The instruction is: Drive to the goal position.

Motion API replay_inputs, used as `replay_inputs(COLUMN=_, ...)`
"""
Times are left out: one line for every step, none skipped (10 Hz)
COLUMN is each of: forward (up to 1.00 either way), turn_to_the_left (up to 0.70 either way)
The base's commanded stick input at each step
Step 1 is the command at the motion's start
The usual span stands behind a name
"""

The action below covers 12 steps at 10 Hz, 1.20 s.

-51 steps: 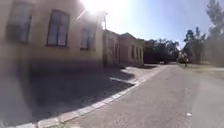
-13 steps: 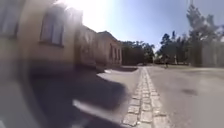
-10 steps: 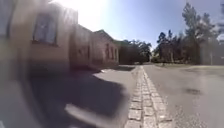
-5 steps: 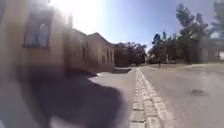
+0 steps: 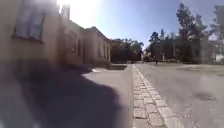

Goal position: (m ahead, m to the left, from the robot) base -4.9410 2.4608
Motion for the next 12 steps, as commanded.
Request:
replay_inputs(forward=0.7, turn_to_the_left=-0.13)
replay_inputs(forward=0.7, turn_to_the_left=-0.03)
replay_inputs(forward=0.7, turn_to_the_left=0.0)
replay_inputs(forward=0.7, turn_to_the_left=0.0)
replay_inputs(forward=0.7, turn_to_the_left=0.0)
replay_inputs(forward=0.7, turn_to_the_left=0.0)
replay_inputs(forward=0.7, turn_to_the_left=0.0)
replay_inputs(forward=0.7, turn_to_the_left=0.0)
replay_inputs(forward=0.7, turn_to_the_left=0.0)
replay_inputs(forward=0.7, turn_to_the_left=0.0)
replay_inputs(forward=0.7, turn_to_the_left=0.0)
replay_inputs(forward=0.7, turn_to_the_left=0.0)
